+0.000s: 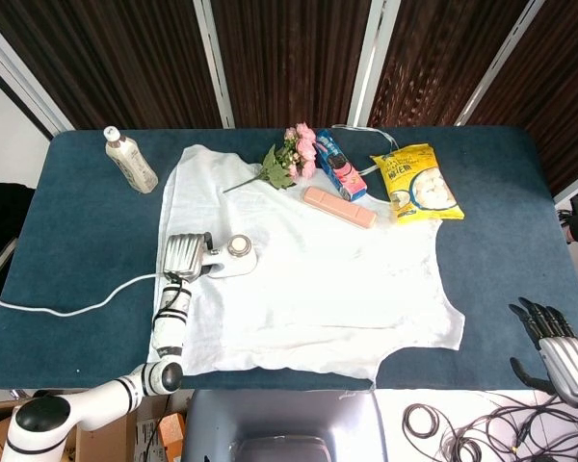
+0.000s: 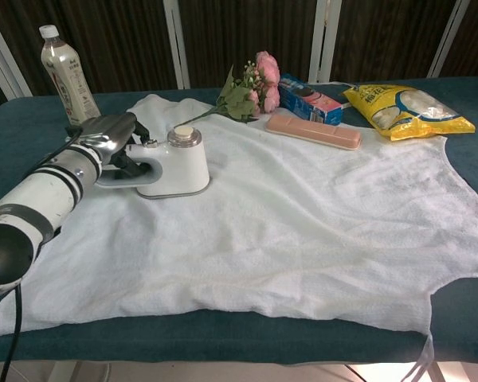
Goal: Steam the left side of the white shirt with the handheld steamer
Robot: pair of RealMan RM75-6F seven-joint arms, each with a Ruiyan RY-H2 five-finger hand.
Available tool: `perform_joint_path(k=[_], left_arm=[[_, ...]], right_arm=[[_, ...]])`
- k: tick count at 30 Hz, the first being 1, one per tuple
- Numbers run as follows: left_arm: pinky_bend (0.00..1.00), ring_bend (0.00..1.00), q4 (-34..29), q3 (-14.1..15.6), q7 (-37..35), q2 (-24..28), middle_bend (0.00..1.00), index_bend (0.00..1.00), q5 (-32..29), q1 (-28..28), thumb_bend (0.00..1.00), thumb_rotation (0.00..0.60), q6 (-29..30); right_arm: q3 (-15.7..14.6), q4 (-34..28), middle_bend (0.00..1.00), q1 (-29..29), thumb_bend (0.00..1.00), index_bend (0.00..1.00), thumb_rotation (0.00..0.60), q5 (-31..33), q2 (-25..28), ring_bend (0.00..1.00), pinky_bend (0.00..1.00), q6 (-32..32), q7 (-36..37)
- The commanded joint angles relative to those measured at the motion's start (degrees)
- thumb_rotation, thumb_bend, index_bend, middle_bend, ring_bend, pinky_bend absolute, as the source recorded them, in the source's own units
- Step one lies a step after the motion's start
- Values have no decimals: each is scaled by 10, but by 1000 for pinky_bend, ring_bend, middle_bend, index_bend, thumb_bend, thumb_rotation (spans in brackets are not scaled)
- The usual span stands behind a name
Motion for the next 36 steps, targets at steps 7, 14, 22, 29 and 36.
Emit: perform_joint_path(k=[7, 14, 22, 29, 36], left_arm=[[980, 880, -110, 7, 2, 65, 881, 830, 28, 29, 608, 600, 28], [979, 878, -280, 30, 38, 200, 881, 830, 46, 80, 604, 600, 60], [967, 854, -216, 61, -36, 239, 867, 830, 41, 128, 600, 600, 36], [948, 829, -144, 82, -102, 210, 846, 830, 65, 142, 599, 600, 10], [814, 686, -108, 95, -138, 189, 712, 796, 107, 139, 574, 600, 4]], right_arm=[[0, 0, 0, 1, 367, 0, 600, 1, -1, 0, 0, -2, -2], [3, -2, 0, -3, 368, 0, 600, 4, -1, 0, 0, 4, -6], [2, -3, 0, -2, 368, 0, 600, 2, -4, 0, 0, 1, -15], [15, -8, 0, -2, 368, 0, 600, 32, -21, 0, 0, -6, -65], [13, -10, 0, 4, 367, 0, 600, 34, -27, 0, 0, -21, -81]])
